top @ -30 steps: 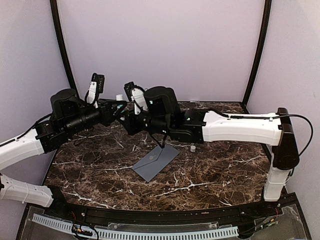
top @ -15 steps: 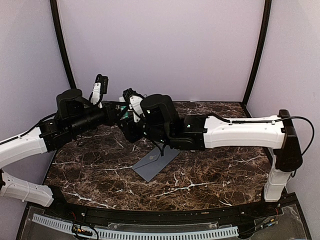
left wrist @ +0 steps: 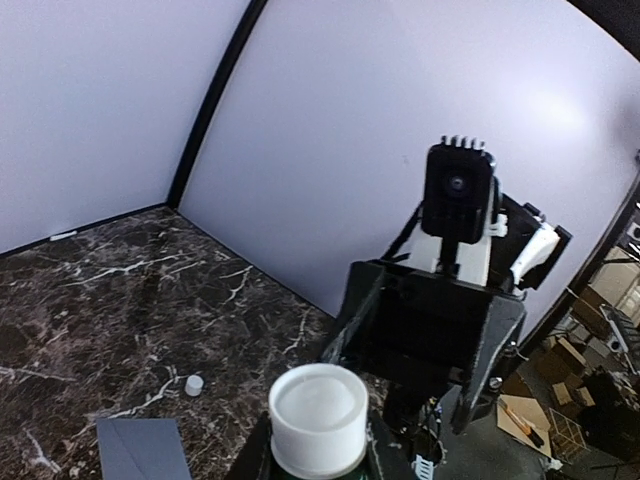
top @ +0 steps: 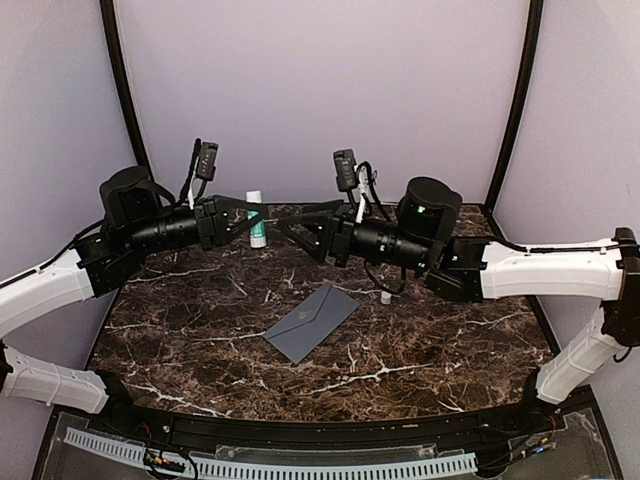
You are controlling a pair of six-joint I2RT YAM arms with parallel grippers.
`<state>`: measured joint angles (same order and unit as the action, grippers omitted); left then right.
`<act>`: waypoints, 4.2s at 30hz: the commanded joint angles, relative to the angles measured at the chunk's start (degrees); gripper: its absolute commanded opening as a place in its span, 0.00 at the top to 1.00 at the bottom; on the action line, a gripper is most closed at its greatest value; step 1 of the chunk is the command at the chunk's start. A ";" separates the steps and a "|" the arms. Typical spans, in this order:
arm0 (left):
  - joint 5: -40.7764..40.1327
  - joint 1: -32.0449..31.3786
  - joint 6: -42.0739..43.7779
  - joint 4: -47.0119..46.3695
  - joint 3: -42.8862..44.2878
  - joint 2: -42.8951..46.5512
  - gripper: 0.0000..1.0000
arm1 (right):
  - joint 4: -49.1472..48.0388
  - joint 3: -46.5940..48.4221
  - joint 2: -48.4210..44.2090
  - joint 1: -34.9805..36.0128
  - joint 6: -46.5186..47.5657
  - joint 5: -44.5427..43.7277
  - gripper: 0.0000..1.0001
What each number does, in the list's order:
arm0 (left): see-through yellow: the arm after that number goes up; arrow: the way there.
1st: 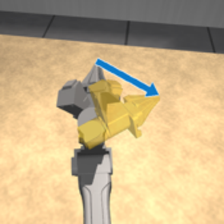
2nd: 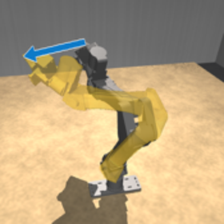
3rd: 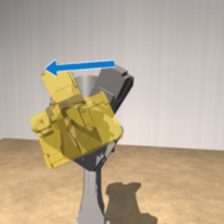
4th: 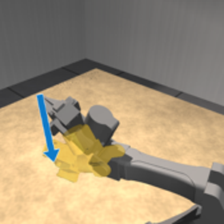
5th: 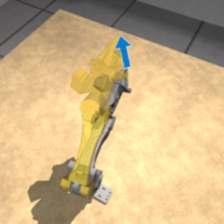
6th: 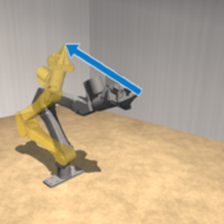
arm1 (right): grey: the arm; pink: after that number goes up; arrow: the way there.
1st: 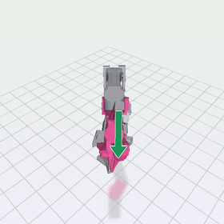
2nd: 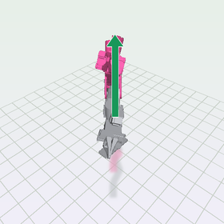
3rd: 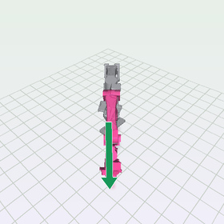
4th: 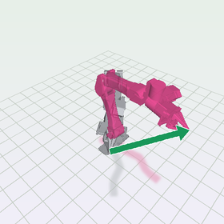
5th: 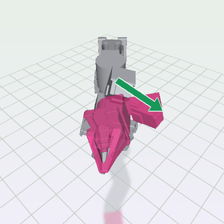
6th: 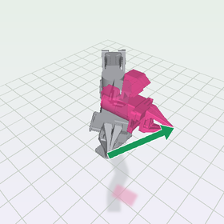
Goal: Place the letter into the envelope and seal it
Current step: Screw the solid glue.
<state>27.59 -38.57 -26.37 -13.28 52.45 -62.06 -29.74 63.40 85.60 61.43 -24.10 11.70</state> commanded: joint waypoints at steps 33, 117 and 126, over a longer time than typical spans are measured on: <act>20.31 0.00 -5.52 -17.69 -3.14 1.57 1.00 | -12.92 7.27 10.41 2.01 -5.85 22.44 0.81; -7.39 -6.78 19.94 6.51 -2.40 -3.41 1.00 | 29.52 21.31 11.39 2.37 -8.42 -6.63 0.65; -7.42 -6.78 19.83 6.00 -2.50 -3.41 1.00 | 29.54 21.32 11.67 2.38 -8.72 -7.48 0.80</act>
<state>20.32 -45.04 -6.26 -5.67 48.77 -65.63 0.93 82.91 96.82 63.22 -32.88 4.25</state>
